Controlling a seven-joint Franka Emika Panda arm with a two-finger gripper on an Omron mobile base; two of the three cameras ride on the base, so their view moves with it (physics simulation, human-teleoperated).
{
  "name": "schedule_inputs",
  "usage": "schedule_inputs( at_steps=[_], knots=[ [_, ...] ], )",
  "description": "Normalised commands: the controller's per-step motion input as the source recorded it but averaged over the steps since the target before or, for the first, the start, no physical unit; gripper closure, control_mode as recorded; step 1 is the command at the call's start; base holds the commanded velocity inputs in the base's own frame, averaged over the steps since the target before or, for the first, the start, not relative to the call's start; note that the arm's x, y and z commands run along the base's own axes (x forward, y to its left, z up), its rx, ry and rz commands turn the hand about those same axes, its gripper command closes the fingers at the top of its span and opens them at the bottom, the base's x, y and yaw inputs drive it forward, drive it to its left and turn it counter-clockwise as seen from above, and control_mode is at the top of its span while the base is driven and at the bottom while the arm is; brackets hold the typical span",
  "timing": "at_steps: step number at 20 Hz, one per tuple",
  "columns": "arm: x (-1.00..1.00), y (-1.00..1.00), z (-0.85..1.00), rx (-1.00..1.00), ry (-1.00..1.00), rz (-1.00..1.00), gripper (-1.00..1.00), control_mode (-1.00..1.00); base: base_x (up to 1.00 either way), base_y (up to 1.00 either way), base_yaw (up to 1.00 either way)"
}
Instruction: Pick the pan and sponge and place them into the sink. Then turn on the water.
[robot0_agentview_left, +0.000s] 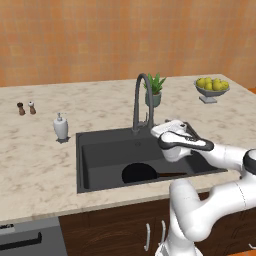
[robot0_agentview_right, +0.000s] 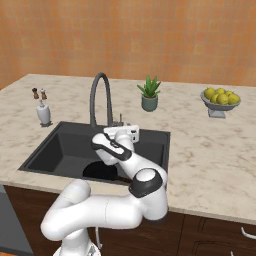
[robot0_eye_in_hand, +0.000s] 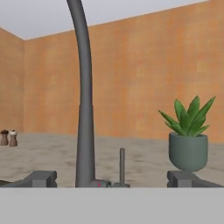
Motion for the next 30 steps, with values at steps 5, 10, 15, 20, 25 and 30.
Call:
schedule_inputs(
  at_steps=[5, 10, 15, 20, 25, 30],
  knots=[
    [0.05, -0.01, -0.31, 0.00, 0.00, -0.04, -1.00, -1.00, 0.00, 0.00, 0.00],
    [0.24, 0.00, -0.03, 0.00, 0.00, -0.02, -1.00, -1.00, 0.00, 0.00, 0.00],
    [0.32, 0.00, -0.02, 0.00, 0.00, -0.08, -1.00, -1.00, 0.00, 0.00, 0.00],
    [0.20, 0.04, 0.00, 0.00, 0.00, -0.07, -1.00, -1.00, 0.00, 0.00, 0.00],
    [0.17, 0.12, 0.00, 0.00, 0.00, -0.07, -1.00, -1.00, 0.00, 0.00, 0.00],
    [0.05, 0.27, 0.00, 0.00, 0.00, -0.09, -1.00, -1.00, 0.00, 0.00, 0.00]
  ],
)
